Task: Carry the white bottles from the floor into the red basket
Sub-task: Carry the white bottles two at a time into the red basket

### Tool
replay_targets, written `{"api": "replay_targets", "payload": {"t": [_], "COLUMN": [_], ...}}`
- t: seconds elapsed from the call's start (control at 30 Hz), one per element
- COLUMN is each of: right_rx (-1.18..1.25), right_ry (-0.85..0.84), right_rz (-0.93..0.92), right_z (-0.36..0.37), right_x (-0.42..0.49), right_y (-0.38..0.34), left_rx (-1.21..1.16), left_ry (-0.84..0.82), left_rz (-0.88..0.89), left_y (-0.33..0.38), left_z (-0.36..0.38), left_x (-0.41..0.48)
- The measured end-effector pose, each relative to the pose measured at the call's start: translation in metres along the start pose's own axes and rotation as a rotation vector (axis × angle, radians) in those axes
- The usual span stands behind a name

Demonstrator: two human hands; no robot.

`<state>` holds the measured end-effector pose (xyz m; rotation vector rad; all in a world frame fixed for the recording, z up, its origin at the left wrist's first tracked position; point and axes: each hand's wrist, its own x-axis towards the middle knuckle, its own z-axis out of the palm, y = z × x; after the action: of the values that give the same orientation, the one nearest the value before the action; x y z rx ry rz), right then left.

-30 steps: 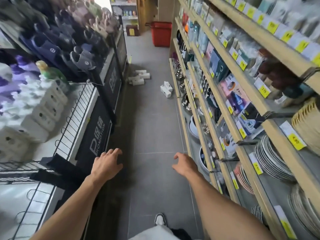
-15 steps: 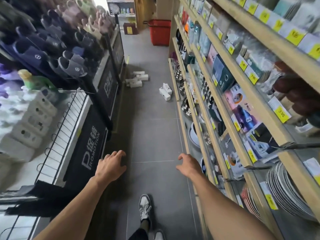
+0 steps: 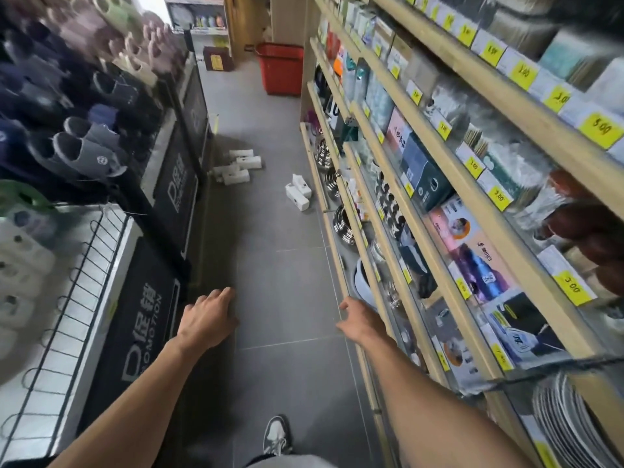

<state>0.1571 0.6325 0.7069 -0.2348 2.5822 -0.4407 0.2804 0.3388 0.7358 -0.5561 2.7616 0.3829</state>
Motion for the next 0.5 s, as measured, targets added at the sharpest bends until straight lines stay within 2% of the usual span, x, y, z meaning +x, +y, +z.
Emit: {"api": "replay_targets", "payload": {"t": [0.23, 0.5], "right_rx": [0.017, 0.01], "right_ry": [0.034, 0.008], "right_rz": [-0.016, 0.011], "right_z": [-0.02, -0.04], "right_x": [0.058, 0.12], "right_y": [-0.035, -0.042], "left_rx": [0.005, 0.006], "left_ry": [0.015, -0.01], "left_rz": [0.015, 0.011], "left_y": [-0.011, 0.0], "left_z": [-0.028, -0.05], "left_x": [0.063, 0.128]}}
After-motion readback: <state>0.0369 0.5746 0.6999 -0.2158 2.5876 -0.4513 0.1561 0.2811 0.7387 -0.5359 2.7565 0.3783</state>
